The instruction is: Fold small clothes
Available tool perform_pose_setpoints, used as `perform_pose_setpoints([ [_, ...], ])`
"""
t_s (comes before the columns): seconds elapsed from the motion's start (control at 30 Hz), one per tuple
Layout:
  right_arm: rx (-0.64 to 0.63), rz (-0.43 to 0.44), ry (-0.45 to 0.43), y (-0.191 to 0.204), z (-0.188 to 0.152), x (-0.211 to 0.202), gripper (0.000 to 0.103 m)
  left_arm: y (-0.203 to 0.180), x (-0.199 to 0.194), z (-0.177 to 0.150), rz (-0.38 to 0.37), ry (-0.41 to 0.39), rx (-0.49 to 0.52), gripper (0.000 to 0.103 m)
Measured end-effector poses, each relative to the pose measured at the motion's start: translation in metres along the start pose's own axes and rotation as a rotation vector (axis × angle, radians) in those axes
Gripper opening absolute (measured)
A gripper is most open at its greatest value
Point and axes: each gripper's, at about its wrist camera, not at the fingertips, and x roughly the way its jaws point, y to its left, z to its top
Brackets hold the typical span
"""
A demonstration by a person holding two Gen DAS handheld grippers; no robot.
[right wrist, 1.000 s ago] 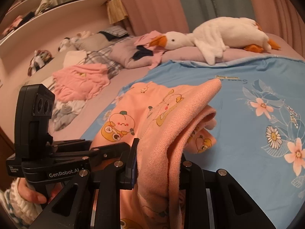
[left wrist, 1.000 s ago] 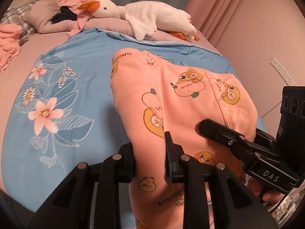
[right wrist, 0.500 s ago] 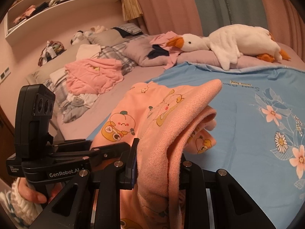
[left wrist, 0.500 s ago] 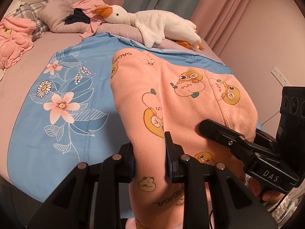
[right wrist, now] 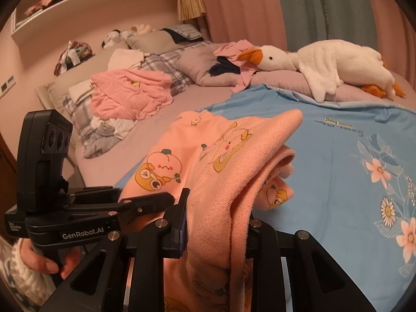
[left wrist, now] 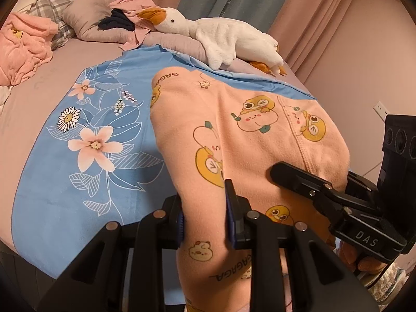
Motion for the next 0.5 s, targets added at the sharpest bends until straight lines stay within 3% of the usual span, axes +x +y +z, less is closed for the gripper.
perform_pose_setpoints([
  [0.5, -0.037, -0.039, 0.061, 0.002, 0.008, 0.036, 0.028, 0.027, 0.037, 0.010, -0.007, 0.056, -0.041, 0.026],
])
